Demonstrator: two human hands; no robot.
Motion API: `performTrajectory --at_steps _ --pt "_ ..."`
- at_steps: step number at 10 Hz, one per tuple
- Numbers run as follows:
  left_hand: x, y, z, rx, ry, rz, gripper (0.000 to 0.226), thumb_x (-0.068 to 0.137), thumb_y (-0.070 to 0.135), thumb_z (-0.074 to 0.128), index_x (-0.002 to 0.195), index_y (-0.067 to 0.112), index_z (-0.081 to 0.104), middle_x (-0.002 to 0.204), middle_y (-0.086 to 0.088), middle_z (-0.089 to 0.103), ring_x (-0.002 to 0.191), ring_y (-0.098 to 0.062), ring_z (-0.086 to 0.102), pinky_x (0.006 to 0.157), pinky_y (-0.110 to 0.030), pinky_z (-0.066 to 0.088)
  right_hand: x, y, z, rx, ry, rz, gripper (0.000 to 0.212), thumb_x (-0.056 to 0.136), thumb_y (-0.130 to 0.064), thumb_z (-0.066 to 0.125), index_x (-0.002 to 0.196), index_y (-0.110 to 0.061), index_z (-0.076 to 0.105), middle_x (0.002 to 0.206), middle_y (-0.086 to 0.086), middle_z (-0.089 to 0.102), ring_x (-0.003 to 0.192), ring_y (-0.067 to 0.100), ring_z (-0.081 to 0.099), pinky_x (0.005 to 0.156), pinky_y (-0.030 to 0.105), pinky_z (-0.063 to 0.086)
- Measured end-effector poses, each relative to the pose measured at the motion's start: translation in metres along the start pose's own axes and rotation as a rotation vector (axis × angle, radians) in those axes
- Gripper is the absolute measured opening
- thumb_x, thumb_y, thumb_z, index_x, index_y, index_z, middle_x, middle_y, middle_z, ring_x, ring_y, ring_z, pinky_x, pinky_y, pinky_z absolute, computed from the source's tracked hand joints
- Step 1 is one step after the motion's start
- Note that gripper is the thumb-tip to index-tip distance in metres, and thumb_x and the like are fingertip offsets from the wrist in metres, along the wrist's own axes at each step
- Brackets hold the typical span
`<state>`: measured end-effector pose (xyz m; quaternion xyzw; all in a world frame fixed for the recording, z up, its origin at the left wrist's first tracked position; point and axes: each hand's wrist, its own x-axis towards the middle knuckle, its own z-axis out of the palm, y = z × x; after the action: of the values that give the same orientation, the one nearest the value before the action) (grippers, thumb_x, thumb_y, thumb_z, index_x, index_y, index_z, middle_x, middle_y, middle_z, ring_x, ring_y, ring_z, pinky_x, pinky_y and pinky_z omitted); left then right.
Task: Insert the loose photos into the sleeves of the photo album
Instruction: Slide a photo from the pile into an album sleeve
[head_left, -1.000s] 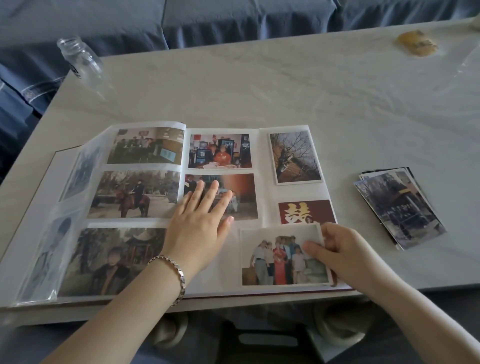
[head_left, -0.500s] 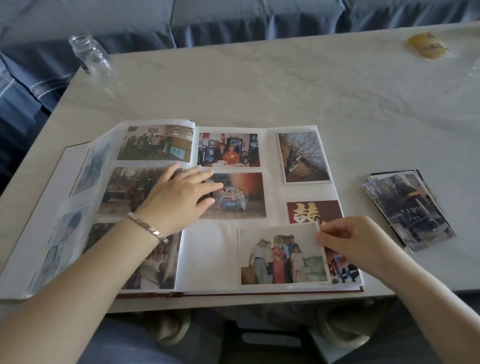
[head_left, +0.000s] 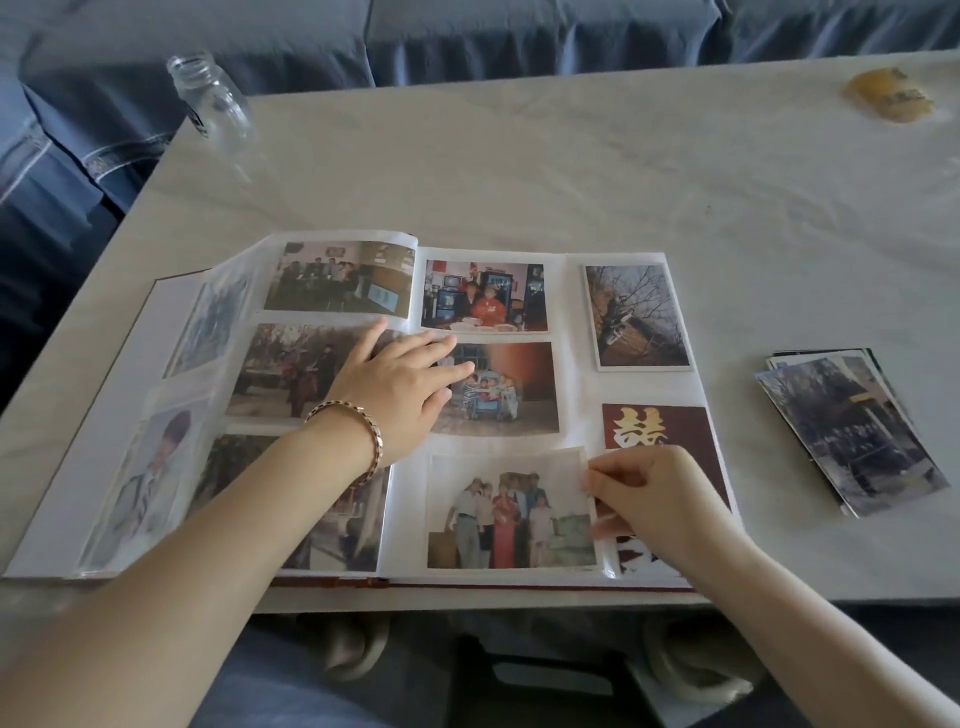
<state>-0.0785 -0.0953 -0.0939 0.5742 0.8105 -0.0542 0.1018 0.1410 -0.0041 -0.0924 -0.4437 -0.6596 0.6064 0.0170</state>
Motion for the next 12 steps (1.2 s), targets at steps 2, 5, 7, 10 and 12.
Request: performTrajectory --at_steps 2,5,7,10,12 --pt "0.0 0.0 0.001 -0.003 0.015 0.0 0.042 0.102 0.031 0.026 0.142 0.042 0.03 0.156 0.014 0.013 0.144 -0.006 0.005 0.115 -0.039 -0.011 0.002 -0.002 -0.001 0.074 -0.055 0.082 0.017 0.087 -0.009 0.06 0.075 -0.018 0.066 0.07 -0.006 0.071 0.058 0.011 0.069 0.055 0.022 0.057" --pt "0.0 0.0 0.002 -0.04 0.042 0.004 0.042 0.102 0.03 0.027 0.142 0.041 0.032 0.156 0.013 0.015 0.145 -0.007 0.006 0.114 -0.04 -0.012 -0.001 0.003 0.008 -0.144 0.162 -0.013 0.018 0.076 -0.028 0.074 0.087 -0.018 0.065 0.074 -0.005 0.069 0.054 0.009 0.065 0.052 0.022 0.055" --pt "-0.001 0.001 0.001 -0.061 0.053 0.003 0.042 0.102 0.028 0.028 0.142 0.04 0.033 0.156 0.013 0.016 0.144 -0.007 0.007 0.114 -0.039 -0.012 -0.001 0.005 0.01 -0.196 0.234 -0.024 0.014 0.074 -0.027 0.076 0.077 -0.02 0.065 0.066 -0.007 0.067 0.051 0.007 0.063 0.05 0.02 0.053" --pt "-0.002 0.001 0.001 -0.048 0.052 -0.001 0.042 0.102 0.029 0.028 0.142 0.042 0.031 0.156 0.013 0.014 0.144 -0.006 0.006 0.114 -0.039 -0.013 -0.002 0.0 0.009 -0.31 0.183 -0.044 0.015 0.085 -0.025 0.065 0.07 -0.02 0.064 0.067 -0.005 0.066 0.063 0.011 0.062 0.059 0.019 0.051" --pt "-0.002 0.001 0.001 -0.058 0.062 0.002 0.042 0.102 0.028 0.029 0.141 0.041 0.033 0.156 0.013 0.016 0.144 -0.007 0.007 0.114 -0.039 -0.013 -0.003 -0.001 0.012 -0.35 0.15 -0.11 0.016 0.085 -0.022 0.065 0.072 -0.026 0.057 0.063 -0.01 0.066 0.055 0.002 0.062 0.052 0.011 0.048"
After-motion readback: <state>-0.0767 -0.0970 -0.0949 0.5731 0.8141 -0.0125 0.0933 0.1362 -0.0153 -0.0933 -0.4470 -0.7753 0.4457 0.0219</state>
